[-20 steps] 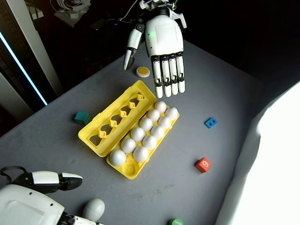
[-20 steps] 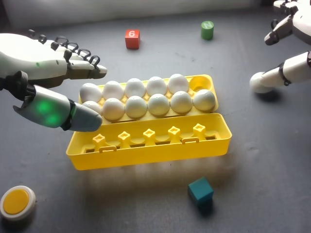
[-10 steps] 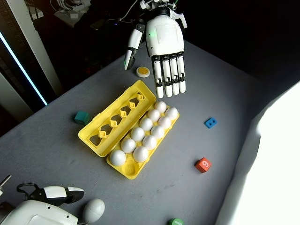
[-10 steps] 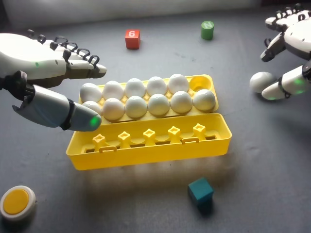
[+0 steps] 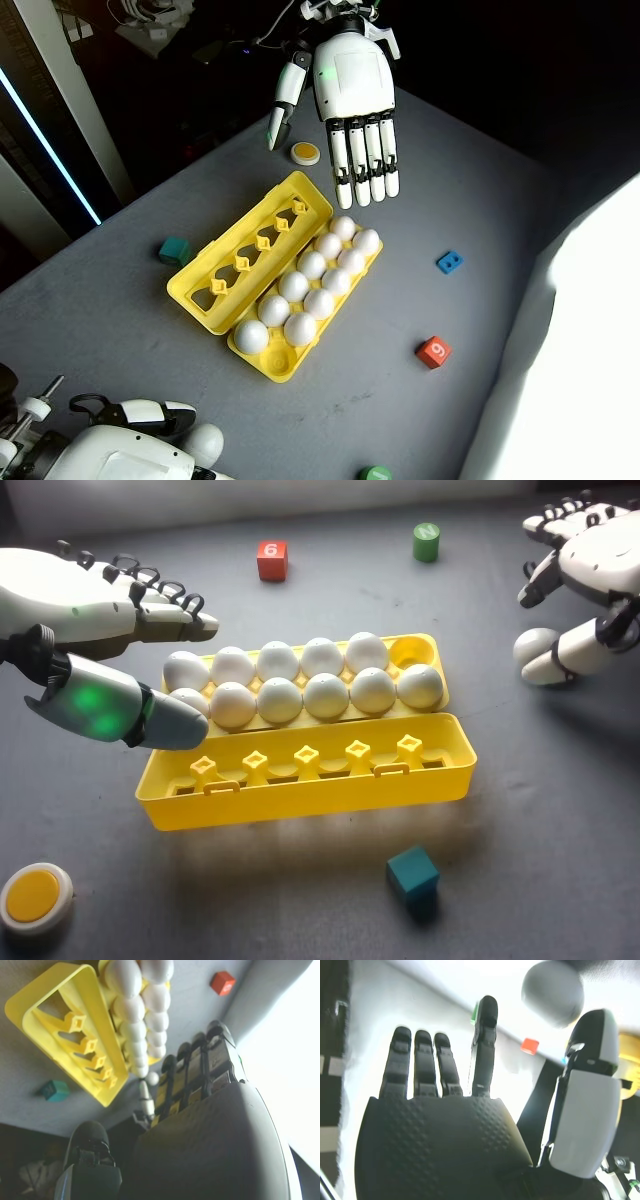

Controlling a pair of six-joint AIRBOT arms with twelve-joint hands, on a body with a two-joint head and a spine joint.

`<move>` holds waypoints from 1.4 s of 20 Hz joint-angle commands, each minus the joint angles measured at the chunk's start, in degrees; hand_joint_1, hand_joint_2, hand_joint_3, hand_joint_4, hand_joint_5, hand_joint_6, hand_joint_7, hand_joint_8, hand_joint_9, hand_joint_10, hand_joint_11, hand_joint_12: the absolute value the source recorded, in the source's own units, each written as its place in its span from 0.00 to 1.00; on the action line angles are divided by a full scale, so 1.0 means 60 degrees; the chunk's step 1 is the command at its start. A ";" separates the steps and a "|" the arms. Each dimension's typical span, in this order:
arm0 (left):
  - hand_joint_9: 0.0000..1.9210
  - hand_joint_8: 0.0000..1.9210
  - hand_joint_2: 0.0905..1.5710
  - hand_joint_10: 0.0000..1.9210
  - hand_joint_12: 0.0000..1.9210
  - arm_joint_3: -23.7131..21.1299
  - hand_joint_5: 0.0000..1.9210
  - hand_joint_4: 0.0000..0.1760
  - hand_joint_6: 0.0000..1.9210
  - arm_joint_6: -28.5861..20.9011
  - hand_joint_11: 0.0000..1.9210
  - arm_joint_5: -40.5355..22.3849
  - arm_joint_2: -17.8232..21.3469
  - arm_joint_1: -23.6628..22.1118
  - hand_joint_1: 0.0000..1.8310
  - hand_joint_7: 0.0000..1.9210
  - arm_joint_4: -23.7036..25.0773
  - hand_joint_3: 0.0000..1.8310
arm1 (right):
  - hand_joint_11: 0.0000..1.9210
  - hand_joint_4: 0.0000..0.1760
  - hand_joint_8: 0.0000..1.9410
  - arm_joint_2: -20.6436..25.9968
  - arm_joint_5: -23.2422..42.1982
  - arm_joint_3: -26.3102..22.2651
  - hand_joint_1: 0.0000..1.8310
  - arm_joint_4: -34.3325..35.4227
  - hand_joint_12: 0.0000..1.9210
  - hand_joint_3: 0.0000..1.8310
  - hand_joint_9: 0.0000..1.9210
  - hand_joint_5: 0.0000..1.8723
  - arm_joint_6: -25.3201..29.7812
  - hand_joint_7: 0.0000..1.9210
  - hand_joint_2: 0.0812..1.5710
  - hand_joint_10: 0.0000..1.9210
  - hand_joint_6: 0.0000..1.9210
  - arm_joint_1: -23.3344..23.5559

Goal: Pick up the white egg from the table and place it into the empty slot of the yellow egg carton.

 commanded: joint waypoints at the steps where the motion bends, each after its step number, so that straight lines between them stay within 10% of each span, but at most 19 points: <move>1: 0.01 0.00 0.71 0.00 0.00 0.0035 0.03 0.00 0.00 0.0005 0.00 0.0895 0.0015 -0.0135 0.00 0.02 0.0110 0.00 | 0.00 0.38 0.00 0.0014 0.1013 0.0073 0.41 -0.0261 0.00 0.00 0.00 0.43 0.0087 0.00 0.47 0.00 0.01 0.0039; 3: 0.01 0.00 0.71 0.00 0.00 0.0042 0.03 0.00 0.00 0.0006 0.00 0.0895 0.0015 -0.0126 0.00 0.02 0.0110 0.00 | 0.00 0.32 0.00 -0.0083 0.1008 0.0158 0.42 -0.0268 0.00 0.00 0.00 0.43 0.0086 0.00 0.47 0.00 0.01 0.0033; 4: 0.01 0.00 0.71 0.00 0.00 0.0052 0.03 0.00 0.00 0.0006 0.00 0.0895 0.0015 -0.0116 0.00 0.02 0.0110 0.00 | 0.00 0.60 0.00 -0.0123 0.1008 0.0200 0.38 -0.0269 0.00 0.00 0.00 0.42 0.0086 0.00 0.48 0.00 0.01 0.0033; 6: 0.01 0.00 0.71 0.00 0.00 0.0088 0.03 0.00 0.00 0.0007 0.00 0.0895 0.0014 -0.0101 0.00 0.02 0.0110 0.00 | 0.00 0.44 0.00 -0.0150 0.1001 0.0235 0.41 -0.0269 0.00 0.01 0.00 0.43 0.0085 0.00 0.50 0.00 0.01 0.0027; 8: 0.02 0.00 0.71 0.00 0.00 0.0107 0.03 0.00 0.00 0.0007 0.00 0.0895 0.0014 -0.0089 0.00 0.02 0.0110 0.00 | 0.00 0.50 0.00 -0.0150 0.1001 0.0253 0.43 -0.0269 0.00 0.01 0.00 0.45 0.0085 0.00 0.50 0.00 0.01 -0.0022; 9: 0.02 0.00 0.71 0.00 0.00 0.0108 0.03 0.00 0.00 0.0007 0.00 0.0895 0.0013 -0.0083 0.00 0.03 0.0110 0.00 | 0.00 0.25 0.00 -0.0150 0.1001 0.0281 0.46 -0.0269 0.00 0.00 0.00 0.47 0.0085 0.01 0.50 0.00 0.01 -0.0039; 12: 0.02 0.00 0.71 0.00 0.00 0.0081 0.03 0.00 0.00 0.0007 0.00 0.0895 0.0014 -0.0072 0.00 0.02 0.0110 0.00 | 0.00 0.54 0.00 -0.0144 0.1000 0.0329 0.44 -0.0269 0.00 0.01 0.00 0.48 0.0085 0.00 0.52 0.00 0.01 -0.0045; 20: 0.03 0.00 0.71 0.00 0.01 0.0059 0.04 0.00 0.00 0.0006 0.01 0.0896 0.0014 -0.0092 0.00 0.03 0.0110 0.00 | 0.00 0.24 0.00 -0.0100 0.0965 0.0333 0.53 -0.0268 0.00 0.01 0.00 0.54 0.0085 0.01 0.54 0.00 0.01 -0.0078; 24: 0.02 0.00 0.71 0.00 0.00 0.0063 0.03 0.00 0.00 0.0006 0.00 0.0896 0.0015 -0.0092 0.00 0.02 0.0110 0.00 | 0.00 0.26 0.00 -0.0082 0.0964 0.0333 0.54 -0.0268 0.00 0.00 0.00 0.56 0.0085 0.02 0.54 0.00 0.01 -0.0081; 25: 0.03 0.00 0.71 0.00 0.01 0.0062 0.04 0.00 0.00 0.0006 0.01 0.0896 0.0015 -0.0096 0.00 0.03 0.0110 0.00 | 0.00 0.85 0.00 -0.0082 0.0961 0.0332 0.59 -0.0268 0.00 0.00 0.00 0.69 0.0086 0.04 0.59 0.00 0.12 -0.0080; 27: 0.03 0.00 0.71 0.00 0.01 0.0061 0.04 0.00 0.00 0.0006 0.01 0.0896 0.0015 -0.0101 0.00 0.04 0.0110 0.00 | 0.00 0.97 0.00 -0.0082 0.0961 0.0332 0.60 -0.0268 0.00 0.00 0.00 0.72 0.0086 0.04 0.59 0.00 0.14 -0.0079; 28: 0.03 0.01 0.71 0.01 0.01 0.0061 0.05 0.00 0.01 0.0006 0.02 0.0896 0.0015 -0.0102 0.00 0.04 0.0110 0.00 | 0.00 0.88 0.00 -0.0082 0.0961 0.0332 0.61 -0.0268 0.00 0.00 0.00 0.73 0.0086 0.05 0.60 0.00 0.15 -0.0079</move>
